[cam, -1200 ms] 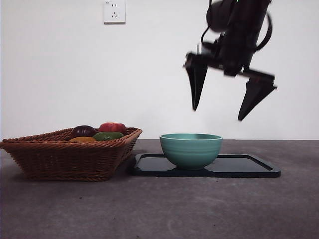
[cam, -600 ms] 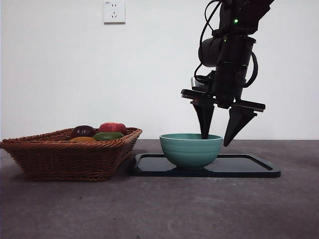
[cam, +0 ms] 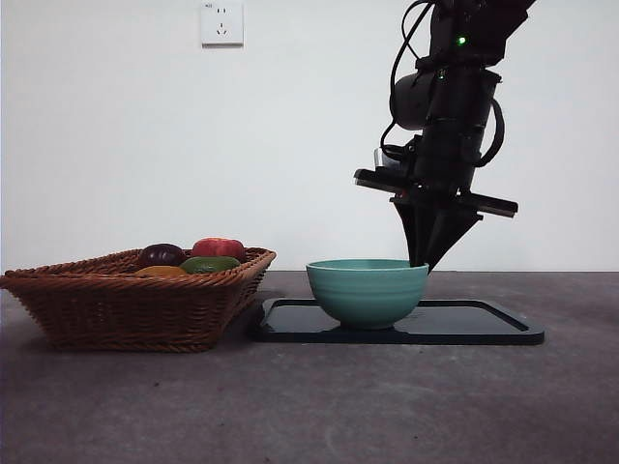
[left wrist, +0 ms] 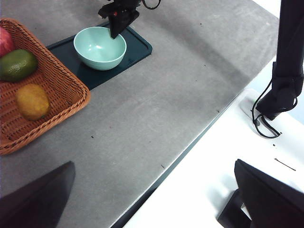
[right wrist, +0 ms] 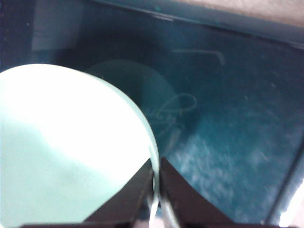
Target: Pick up the wifruite, put it on the bowl, pick up the plate, put it on desk
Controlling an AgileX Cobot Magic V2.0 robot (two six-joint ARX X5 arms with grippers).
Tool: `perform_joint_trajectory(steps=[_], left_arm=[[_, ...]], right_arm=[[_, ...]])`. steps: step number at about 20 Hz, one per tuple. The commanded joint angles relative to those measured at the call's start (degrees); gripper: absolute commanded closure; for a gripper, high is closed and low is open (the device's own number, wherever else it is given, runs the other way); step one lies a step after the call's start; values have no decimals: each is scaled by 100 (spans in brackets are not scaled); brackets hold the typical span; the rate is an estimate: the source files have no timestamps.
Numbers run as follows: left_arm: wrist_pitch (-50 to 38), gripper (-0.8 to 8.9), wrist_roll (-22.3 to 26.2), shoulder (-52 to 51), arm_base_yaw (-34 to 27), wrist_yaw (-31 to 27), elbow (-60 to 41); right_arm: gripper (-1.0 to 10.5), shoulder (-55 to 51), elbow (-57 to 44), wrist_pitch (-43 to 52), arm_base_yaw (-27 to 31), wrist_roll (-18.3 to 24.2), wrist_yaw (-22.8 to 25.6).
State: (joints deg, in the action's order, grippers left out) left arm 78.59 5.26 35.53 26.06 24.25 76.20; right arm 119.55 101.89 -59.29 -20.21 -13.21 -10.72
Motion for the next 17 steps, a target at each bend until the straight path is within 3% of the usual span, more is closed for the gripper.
perform_joint_trajectory(steps=[1, 7, 13, 17], left_arm=[[-57, 252, 74, 33, 31, 26, 61], [-55, 252, 72, 33, 31, 26, 61], [-7, 252, 70, 33, 31, 26, 61], [111, 252, 70, 33, 31, 26, 61]], right_arm=[[937, -319, 216, -146, 26, 264, -2], [937, -1655, 4, -1294, 17, 769, 26], [937, -3786, -1934, -1154, -61, 800, 2], [937, -4575, -3226, -682, -417, 444, 11]])
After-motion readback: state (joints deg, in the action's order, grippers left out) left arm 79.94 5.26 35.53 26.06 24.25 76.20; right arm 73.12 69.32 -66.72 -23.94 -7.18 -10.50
